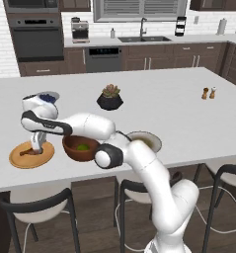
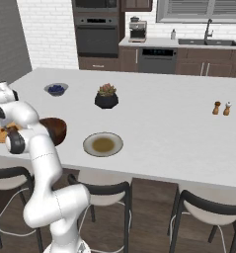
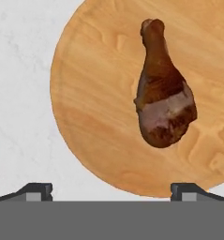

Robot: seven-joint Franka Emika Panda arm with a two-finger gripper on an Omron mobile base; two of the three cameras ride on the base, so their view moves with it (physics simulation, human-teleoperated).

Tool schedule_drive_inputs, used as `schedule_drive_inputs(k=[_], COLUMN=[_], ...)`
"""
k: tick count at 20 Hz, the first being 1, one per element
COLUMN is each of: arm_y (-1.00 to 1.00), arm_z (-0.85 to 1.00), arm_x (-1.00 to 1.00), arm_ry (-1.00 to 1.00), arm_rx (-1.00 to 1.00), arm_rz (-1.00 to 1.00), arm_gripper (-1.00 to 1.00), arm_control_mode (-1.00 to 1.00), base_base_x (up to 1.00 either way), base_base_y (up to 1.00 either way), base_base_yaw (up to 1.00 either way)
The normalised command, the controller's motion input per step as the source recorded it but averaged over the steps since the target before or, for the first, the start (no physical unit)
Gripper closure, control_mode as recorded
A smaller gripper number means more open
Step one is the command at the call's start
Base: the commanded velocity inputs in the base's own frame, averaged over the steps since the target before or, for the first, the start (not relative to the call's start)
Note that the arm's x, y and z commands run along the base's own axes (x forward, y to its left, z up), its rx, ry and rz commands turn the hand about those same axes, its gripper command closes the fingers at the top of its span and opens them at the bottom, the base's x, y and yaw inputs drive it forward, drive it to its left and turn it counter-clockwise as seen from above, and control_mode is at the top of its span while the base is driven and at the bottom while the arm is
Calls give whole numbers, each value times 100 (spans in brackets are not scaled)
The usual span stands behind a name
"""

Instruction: Pick the chicken drumstick and lime from their plates and place them in the bowl. Then put the bowl in the fridge.

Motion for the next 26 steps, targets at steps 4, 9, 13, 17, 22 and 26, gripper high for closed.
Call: schedule_drive_inputs(k=[4,9,13,17,22,26], arm_y=[29,32,28,12,4,5], arm_z=[-14,-4,0,-1,0,1], arm_x=[10,10,13,14,21,14], arm_ry=[9,-1,-6,-1,-3,-6], arm_rx=[-1,-5,-7,-4,-1,-2], arm_rz=[0,0,0,0,0,0], arm_gripper=[-100,-100,-100,-100,-100,-100], arm_control_mode=[-100,-100,-100,-100,-100,-100], base_base_x=[0,0,0,0,0,0], base_base_y=[0,0,0,0,0,0], base_base_yaw=[0,0,0,0,0,0])
